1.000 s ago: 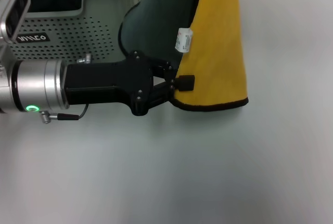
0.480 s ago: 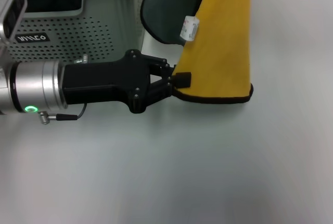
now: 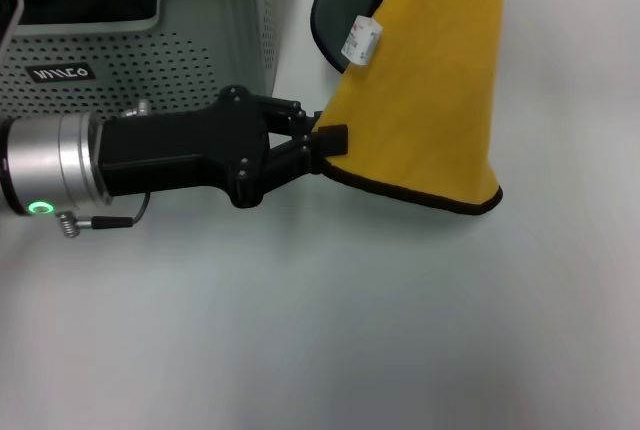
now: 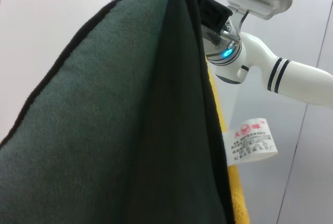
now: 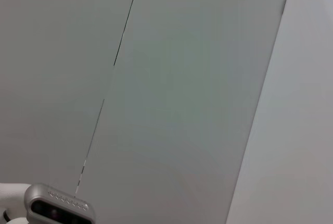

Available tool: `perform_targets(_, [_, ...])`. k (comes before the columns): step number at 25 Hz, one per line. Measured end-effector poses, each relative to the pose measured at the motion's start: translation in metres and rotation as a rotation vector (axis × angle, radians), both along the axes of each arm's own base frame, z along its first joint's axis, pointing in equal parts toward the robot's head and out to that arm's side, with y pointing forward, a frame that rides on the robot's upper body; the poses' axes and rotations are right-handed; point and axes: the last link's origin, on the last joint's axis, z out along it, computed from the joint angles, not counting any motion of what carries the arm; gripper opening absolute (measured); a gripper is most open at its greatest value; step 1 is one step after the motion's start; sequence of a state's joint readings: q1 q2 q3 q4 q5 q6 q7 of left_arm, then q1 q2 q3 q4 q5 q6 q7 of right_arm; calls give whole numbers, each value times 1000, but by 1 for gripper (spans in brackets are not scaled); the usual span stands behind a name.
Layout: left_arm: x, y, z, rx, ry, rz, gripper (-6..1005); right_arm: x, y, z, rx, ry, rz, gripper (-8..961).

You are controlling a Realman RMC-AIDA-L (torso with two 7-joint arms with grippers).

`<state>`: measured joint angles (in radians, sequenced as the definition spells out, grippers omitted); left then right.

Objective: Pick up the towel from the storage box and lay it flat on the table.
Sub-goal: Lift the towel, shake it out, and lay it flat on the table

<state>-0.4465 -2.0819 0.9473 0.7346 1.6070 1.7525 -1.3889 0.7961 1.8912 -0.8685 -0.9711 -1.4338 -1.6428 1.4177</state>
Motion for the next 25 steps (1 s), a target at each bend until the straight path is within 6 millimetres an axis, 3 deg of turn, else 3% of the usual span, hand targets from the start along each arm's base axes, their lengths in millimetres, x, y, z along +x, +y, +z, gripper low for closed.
perform_targets(25, [-5, -1, 5, 16, -16, 31, 94, 15, -4, 8, 24, 41, -30, 7])
